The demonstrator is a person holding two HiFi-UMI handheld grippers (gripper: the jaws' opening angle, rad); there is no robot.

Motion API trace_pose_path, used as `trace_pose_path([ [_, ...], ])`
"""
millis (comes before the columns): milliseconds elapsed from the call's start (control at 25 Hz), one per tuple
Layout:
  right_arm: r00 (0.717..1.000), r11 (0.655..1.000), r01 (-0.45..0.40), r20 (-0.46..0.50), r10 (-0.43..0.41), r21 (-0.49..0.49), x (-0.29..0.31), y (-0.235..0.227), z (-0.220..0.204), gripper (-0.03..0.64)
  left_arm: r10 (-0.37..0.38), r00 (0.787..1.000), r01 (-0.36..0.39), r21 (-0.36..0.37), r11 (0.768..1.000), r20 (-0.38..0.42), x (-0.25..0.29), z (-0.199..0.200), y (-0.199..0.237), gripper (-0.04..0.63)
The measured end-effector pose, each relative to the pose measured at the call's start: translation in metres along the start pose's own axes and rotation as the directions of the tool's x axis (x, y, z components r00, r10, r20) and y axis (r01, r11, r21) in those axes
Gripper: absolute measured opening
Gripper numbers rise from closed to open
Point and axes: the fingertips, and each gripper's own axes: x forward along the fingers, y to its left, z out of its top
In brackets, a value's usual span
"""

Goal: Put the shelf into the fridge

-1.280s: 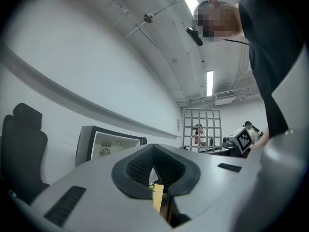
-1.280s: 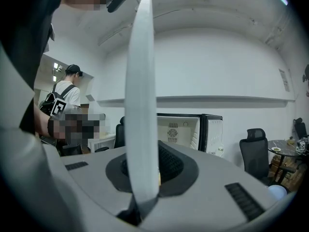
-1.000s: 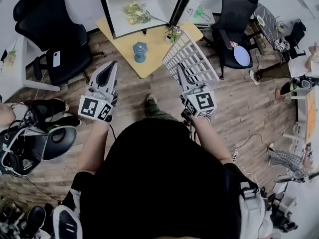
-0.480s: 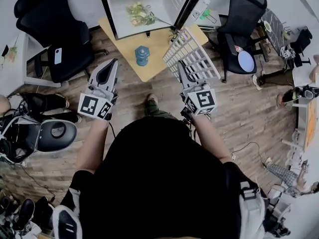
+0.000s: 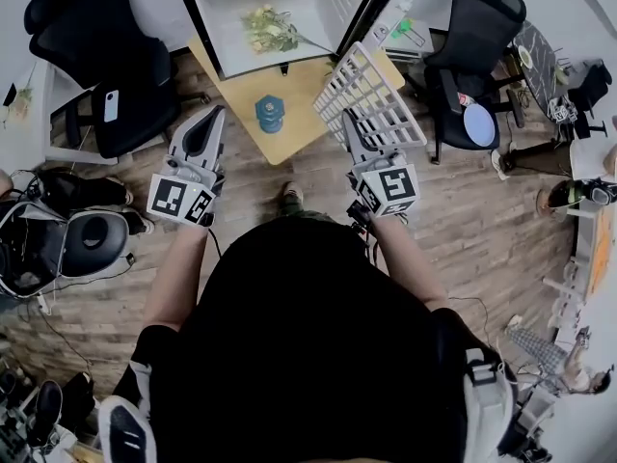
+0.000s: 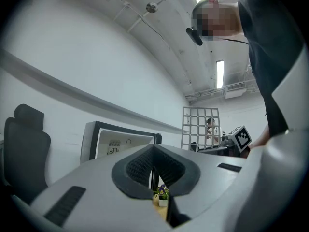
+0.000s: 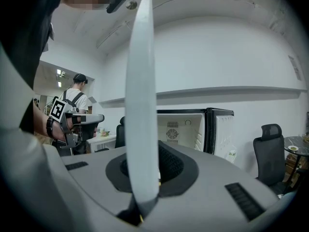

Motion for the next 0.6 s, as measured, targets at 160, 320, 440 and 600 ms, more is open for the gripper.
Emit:
trace_pose_path([
  [160, 1.0, 1.0, -0.023, 0.0, 0.023, 0.002, 0.013, -0.013, -0.002, 0.048, 0.016, 1.0, -0.016, 0.005, 1.0, -0.007, 0.014, -0.004, 0.003, 0.018],
  [320, 0.998, 0.998, -0.057, -0.003, 0.057, -0.001, 0.024, -0.024, -0.005, 0.048, 0.035, 0.999, -0.035, 0.021, 0.999, -0.002, 0.029, -0.004, 0.007, 0.018],
  [440, 0.996, 0.996, -0.088, -0.004, 0.088, -0.007, 0.032, -0.03, -0.009, 0.048, 0.051, 0.999, -0.051, 0.029, 0.998, 0.004, 0.039, -0.006, 0.008, 0.018],
  [600, 0.993, 0.993, -0.119, 0.003, 0.119, -0.009, 0.042, -0.038, -0.009, 0.048, 0.072, 0.997, -0.072, 0.031, 0.997, 0.008, 0.05, -0.009, 0.007, 0.018],
])
